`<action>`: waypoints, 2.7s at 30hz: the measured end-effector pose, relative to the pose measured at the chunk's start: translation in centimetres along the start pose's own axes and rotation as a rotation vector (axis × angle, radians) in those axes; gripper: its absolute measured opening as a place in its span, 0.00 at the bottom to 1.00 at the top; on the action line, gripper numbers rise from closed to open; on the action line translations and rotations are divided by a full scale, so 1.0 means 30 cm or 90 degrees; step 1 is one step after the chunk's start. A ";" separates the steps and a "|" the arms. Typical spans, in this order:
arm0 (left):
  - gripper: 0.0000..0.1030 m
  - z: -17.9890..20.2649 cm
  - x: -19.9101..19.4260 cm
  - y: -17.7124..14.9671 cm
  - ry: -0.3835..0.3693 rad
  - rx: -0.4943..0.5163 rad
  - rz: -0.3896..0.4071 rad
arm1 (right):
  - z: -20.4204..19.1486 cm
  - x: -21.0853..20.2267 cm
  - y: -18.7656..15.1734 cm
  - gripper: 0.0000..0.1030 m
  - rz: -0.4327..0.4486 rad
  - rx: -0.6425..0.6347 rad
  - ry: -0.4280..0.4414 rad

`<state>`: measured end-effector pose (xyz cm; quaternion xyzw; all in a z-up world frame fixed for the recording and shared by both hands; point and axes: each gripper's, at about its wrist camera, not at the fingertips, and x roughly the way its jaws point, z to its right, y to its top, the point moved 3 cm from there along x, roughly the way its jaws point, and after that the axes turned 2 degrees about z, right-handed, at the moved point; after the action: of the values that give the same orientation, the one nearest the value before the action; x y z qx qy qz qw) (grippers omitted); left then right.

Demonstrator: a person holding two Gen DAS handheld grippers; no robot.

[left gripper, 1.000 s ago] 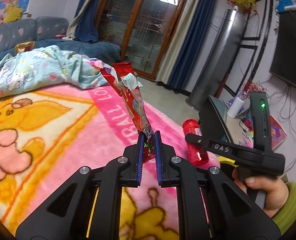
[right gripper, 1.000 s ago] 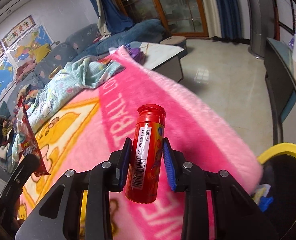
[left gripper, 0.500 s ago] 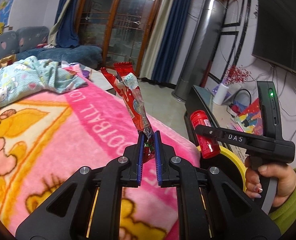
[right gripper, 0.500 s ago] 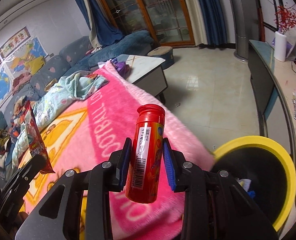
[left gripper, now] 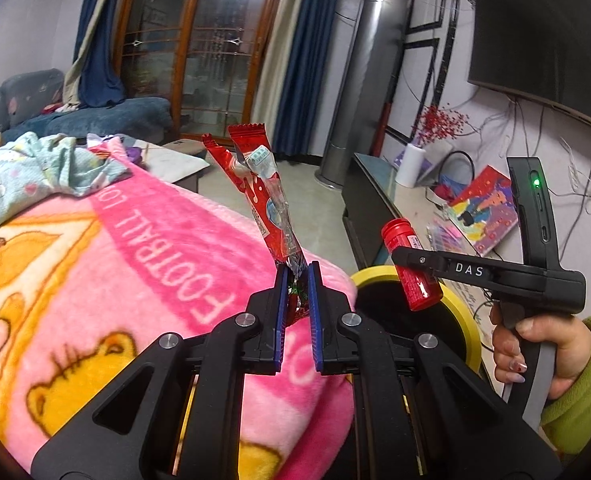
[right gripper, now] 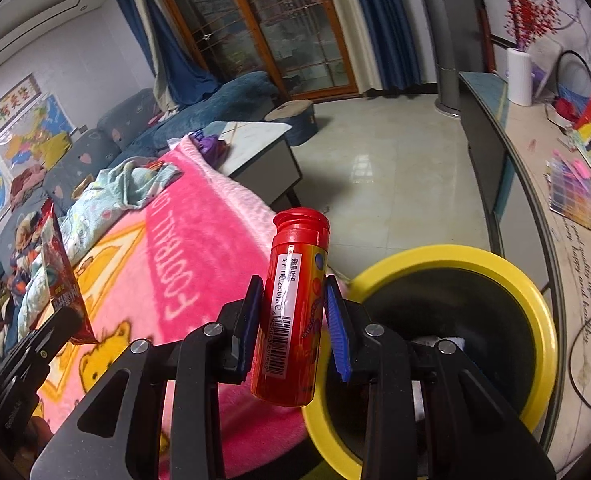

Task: Collect trash
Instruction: 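Carry the red wrapper and red tube over the yellow bin and release both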

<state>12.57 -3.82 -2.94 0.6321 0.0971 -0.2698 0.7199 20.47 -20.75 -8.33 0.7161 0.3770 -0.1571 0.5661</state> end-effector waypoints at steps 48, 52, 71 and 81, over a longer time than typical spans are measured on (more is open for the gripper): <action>0.06 0.405 0.276 -0.212 -0.159 0.129 -0.148 | 0.454 -0.167 -0.130 0.29 0.032 0.124 -0.127; 0.06 0.415 0.309 -0.220 -0.165 0.126 -0.162 | 0.464 -0.158 -0.137 0.29 0.029 0.133 -0.130; 0.07 0.409 0.391 -0.223 -0.160 0.116 -0.181 | 0.470 -0.139 -0.131 0.30 0.032 0.149 -0.112; 0.46 0.381 0.385 -0.199 -0.145 0.094 -0.174 | 0.474 -0.150 -0.128 0.40 0.038 0.156 -0.108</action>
<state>16.86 -18.20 -11.54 0.6295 0.0799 -0.4410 0.6347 17.58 -35.29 -12.48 0.7747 0.2842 -0.2451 0.5088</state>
